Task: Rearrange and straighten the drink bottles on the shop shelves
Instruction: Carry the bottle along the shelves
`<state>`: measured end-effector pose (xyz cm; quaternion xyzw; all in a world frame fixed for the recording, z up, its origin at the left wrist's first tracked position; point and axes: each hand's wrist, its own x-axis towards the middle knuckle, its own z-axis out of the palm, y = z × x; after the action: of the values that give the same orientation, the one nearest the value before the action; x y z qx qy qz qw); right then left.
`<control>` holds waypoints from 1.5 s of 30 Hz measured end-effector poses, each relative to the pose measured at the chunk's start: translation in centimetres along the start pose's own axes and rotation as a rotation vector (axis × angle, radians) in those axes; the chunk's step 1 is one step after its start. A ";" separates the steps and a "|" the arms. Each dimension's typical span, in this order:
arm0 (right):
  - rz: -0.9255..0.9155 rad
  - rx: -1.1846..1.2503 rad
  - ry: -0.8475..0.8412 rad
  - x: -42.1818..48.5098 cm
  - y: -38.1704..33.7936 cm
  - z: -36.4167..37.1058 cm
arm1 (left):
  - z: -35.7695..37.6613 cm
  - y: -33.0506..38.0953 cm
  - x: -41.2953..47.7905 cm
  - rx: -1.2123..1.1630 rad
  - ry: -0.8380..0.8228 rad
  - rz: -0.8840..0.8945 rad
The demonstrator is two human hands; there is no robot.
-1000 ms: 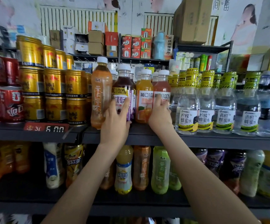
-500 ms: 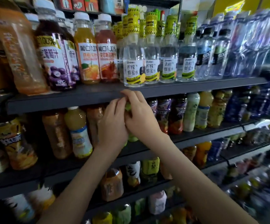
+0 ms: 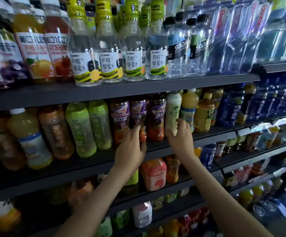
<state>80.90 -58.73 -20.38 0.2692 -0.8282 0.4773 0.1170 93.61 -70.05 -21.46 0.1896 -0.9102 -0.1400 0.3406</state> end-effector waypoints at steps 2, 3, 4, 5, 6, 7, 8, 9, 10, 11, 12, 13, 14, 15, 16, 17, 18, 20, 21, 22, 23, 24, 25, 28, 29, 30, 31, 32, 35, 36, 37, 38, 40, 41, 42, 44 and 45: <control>0.048 0.003 -0.048 2.1 3.2 -0.3 | 2.6 1.4 0.9 0.046 -0.018 -0.032; 0.058 0.003 -0.086 3.0 4.5 -0.4 | 3.9 2.0 1.4 0.067 -0.032 -0.056; 0.065 0.003 -0.123 3.8 5.5 -0.5 | 5.1 2.6 1.8 0.083 -0.050 -0.091; 0.055 0.005 -0.151 4.5 6.2 -0.5 | 6.1 3.0 2.2 0.096 -0.068 -0.131; 0.030 0.019 -0.176 5.2 6.7 -0.4 | 7.1 3.3 2.5 0.104 -0.080 -0.170; -0.006 0.042 -0.193 5.7 7.0 -0.2 | 7.8 3.6 2.7 0.106 -0.087 -0.205; -0.037 0.070 -0.210 6.1 7.1 0.0 | 8.4 3.8 2.7 0.102 -0.089 -0.234; -0.055 0.097 -0.231 6.5 7.0 0.2 | 8.7 4.0 2.6 0.091 -0.090 -0.253; -0.057 0.123 -0.255 6.9 6.9 0.4 | 8.9 4.2 2.4 0.080 -0.093 -0.265; -0.051 0.150 -0.272 7.2 6.6 0.7 | 8.9 4.3 2.3 0.070 -0.094 -0.272; -0.042 0.170 -0.276 7.5 6.3 0.9 | 8.7 4.5 2.1 0.062 -0.084 -0.278; -0.029 0.174 -0.275 7.8 6.0 1.1 | 8.4 4.6 2.0 0.054 -0.059 -0.286; -0.012 0.168 -0.270 8.0 5.7 1.3 | 8.0 4.6 2.1 0.052 -0.016 -0.298; 0.008 0.155 -0.269 8.3 5.5 1.5 | 7.6 4.6 2.1 0.059 0.038 -0.314; 0.028 0.141 -0.271 8.6 5.3 1.7 | 7.2 4.5 2.0 0.071 0.089 -0.331; 0.048 0.130 -0.275 8.8 5.2 1.8 | 6.8 4.4 2.0 0.085 0.124 -0.344; 0.064 0.128 -0.276 8.9 5.2 1.7 | 6.4 4.4 1.9 0.099 0.147 -0.348; 0.081 0.134 -0.273 8.9 5.3 1.2 | 5.9 4.3 1.8 0.126 0.163 -0.342; 0.073 0.130 -0.267 8.8 5.4 0.8 | 5.7 4.3 1.7 0.127 0.164 -0.340; 0.054 0.127 -0.257 8.5 5.7 0.3 | 5.6 4.2 1.5 0.110 0.164 -0.335; 0.032 0.132 -0.248 8.2 6.0 -0.2 | 5.5 4.2 1.4 0.064 0.163 -0.328; 0.008 0.148 -0.241 7.7 6.2 -0.7 | 5.4 4.3 1.3 -0.013 0.163 -0.320; -0.016 0.170 -0.238 7.1 6.4 -1.2 | 5.1 4.6 1.3 -0.109 0.159 -0.312; -0.085 0.217 -0.255 4.9 6.1 -2.2 | 4.1 6.3 1.6 -0.385 0.114 -0.304; -0.104 0.220 -0.273 4.0 5.8 -2.4 | 3.7 6.8 1.8 -0.453 0.085 -0.306; -0.119 0.223 -0.296 3.0 5.3 -2.6 | 3.3 7.2 2.0 -0.505 0.060 -0.303; -0.133 0.229 -0.319 2.0 4.8 -2.6 | 2.8 7.4 2.1 -0.535 0.042 -0.301; -0.148 0.233 -0.340 1.0 4.2 -2.5 | 2.2 7.3 2.0 -0.546 0.024 -0.306; -0.233 0.238 -0.410 -1.4 2.1 -1.4 | 0.1 6.2 0.8 -0.536 0.011 -0.339; -0.255 0.242 -0.436 -2.2 1.3 -0.7 | -0.8 5.5 0.1 -0.525 0.034 -0.343; -0.263 0.251 -0.464 -2.9 0.3 0.1 | -1.6 4.5 -0.7 -0.512 0.064 -0.347; -0.265 0.269 -0.494 -3.7 -0.8 1.0 | -2.7 3.4 -1.5 -0.504 0.091 -0.353; -0.279 0.325 -0.572 -5.3 -3.4 3.1 | -5.2 0.9 -3.1 -0.506 0.105 -0.385; -0.283 0.352 -0.615 -6.0 -5.0 4.1 | -6.5 -0.7 -3.8 -0.504 0.099 -0.404; -0.285 0.370 -0.655 -6.6 -6.6 5.1 | -7.8 -2.2 -4.5 -0.493 0.090 -0.420; -0.308 0.383 -0.716 -7.9 -9.8 6.8 | -10.6 -5.3 -5.9 -0.474 0.075 -0.455; -0.331 0.388 -0.748 -8.4 -11.1 7.8 | -12.0 -6.7 -6.5 -0.481 0.069 -0.470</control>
<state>94.57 -67.02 -20.12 0.5691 -0.6546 0.4685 -0.1680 107.85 -74.68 -18.98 0.3132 -0.7705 -0.4189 0.3643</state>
